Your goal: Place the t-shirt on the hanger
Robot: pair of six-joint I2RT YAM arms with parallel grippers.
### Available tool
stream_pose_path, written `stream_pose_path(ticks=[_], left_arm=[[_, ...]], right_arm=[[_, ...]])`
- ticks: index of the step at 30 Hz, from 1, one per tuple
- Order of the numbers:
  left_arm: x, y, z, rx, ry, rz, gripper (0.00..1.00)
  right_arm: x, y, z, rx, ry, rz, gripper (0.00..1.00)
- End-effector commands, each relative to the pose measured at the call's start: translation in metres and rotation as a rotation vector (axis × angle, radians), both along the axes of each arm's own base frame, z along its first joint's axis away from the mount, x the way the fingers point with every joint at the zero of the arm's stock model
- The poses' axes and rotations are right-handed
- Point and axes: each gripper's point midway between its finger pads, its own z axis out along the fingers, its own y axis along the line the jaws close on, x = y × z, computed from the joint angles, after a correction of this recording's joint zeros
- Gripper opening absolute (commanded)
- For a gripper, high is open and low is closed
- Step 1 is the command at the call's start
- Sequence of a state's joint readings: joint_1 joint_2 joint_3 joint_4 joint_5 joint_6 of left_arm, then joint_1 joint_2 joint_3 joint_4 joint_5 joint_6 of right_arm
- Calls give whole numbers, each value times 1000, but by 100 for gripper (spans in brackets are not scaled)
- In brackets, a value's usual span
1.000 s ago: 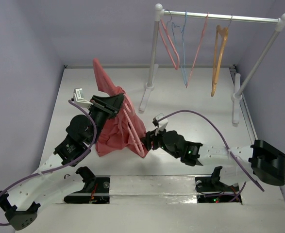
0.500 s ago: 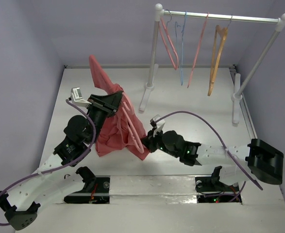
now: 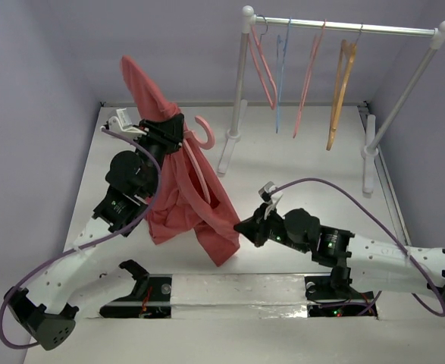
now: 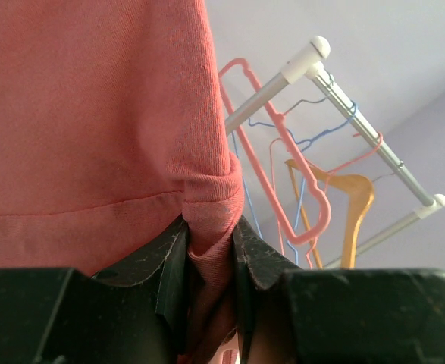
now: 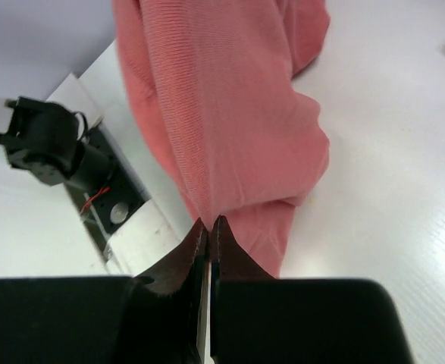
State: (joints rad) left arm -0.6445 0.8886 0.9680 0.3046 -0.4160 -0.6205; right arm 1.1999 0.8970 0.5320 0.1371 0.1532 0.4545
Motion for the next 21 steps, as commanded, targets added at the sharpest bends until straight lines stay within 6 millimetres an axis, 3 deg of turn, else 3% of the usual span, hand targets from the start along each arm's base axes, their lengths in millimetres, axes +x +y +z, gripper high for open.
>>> stream_pose_path(ticks=[1,5,7,8,11,12,14,15,18,20,21], left_arm=[[-11,8,54,-90,-174,-29,0],[-12,-2,21,-134,-144,-89,0],[-17,-2,13,-151,-149,-105,0],[-15,-3,-1,-140,-126,-102,0],[-14,-2,-19,-123,-106,-92,0],[-11,-3,-31,-113,-82,-88,0],[-11,-5,-39,-115,-76,-97,0],[-9,-6,-52,-106,-57,-98,0],[-9,-5,-66,-124,-37,-97,0],[-10,-7,-72,-128,-27,-105,0],[-11,-7,-72,-146,-20,-115,0]], right_arm=[[-20,3,12,-44,52,98,0],[-28,19,32,-7,65,155,0],[-44,31,33,-8,83,224,0],[-47,38,47,23,68,234,0],[-63,51,68,68,44,281,0],[-67,53,84,93,31,293,0],[-71,56,98,103,9,284,0],[-74,58,116,134,-8,290,0],[-76,58,143,189,-48,294,0],[-74,57,154,219,-65,285,0],[-70,59,148,205,-61,261,0]])
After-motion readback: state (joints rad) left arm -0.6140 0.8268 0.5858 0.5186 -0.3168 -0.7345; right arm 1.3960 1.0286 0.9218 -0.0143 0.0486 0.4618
